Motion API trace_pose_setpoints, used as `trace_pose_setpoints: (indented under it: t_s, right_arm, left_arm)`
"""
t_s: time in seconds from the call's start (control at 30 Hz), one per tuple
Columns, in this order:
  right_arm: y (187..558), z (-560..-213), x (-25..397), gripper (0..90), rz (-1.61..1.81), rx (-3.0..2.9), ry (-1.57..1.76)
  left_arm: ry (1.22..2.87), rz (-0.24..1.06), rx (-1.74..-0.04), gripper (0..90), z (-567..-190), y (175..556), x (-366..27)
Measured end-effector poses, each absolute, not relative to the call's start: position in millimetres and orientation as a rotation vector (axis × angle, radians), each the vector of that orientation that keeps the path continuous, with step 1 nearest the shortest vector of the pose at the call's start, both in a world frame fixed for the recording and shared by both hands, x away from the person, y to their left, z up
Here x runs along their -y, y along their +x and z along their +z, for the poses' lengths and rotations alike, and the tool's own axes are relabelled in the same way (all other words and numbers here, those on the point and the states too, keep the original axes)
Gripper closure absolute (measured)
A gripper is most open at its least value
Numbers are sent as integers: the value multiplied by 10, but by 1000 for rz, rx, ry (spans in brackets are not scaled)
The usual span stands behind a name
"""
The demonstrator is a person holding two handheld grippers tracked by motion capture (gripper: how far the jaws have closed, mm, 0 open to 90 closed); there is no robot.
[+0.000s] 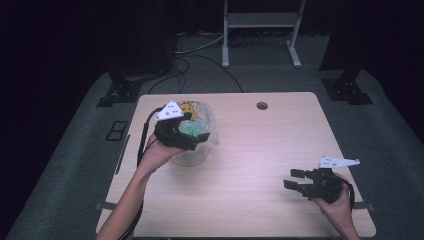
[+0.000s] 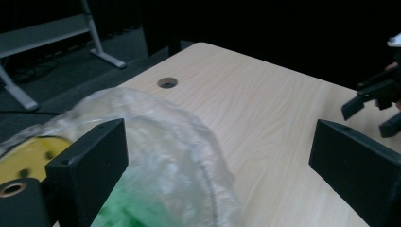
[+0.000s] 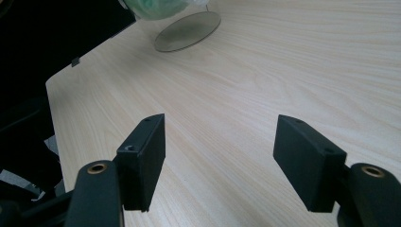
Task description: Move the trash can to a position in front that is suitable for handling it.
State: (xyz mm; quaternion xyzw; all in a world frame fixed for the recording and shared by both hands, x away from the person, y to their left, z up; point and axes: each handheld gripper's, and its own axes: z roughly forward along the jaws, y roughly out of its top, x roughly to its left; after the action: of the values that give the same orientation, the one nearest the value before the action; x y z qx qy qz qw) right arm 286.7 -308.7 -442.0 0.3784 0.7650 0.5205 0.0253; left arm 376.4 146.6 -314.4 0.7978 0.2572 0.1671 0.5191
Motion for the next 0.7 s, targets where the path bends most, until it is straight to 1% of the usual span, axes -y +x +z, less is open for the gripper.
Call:
trace_pose_setpoints:
  t_s: [0.3, 0.5, 0.7]
  right_arm:
    - [2868, -4420, 3076, 342, 1608, -2367, 1167]
    - [2871, -4421, 3077, 342, 1608, -2367, 1169]
    - [2874, -4422, 3076, 342, 1607, -2366, 1168]
  left_arm:
    - [1846, 450, -734, 51, -3082, 3877, -1833]
    - [1821, 463, -799, 53, -3115, 3933, -2005]
    - [1793, 479, -869, 76, -3165, 3989, -2173]
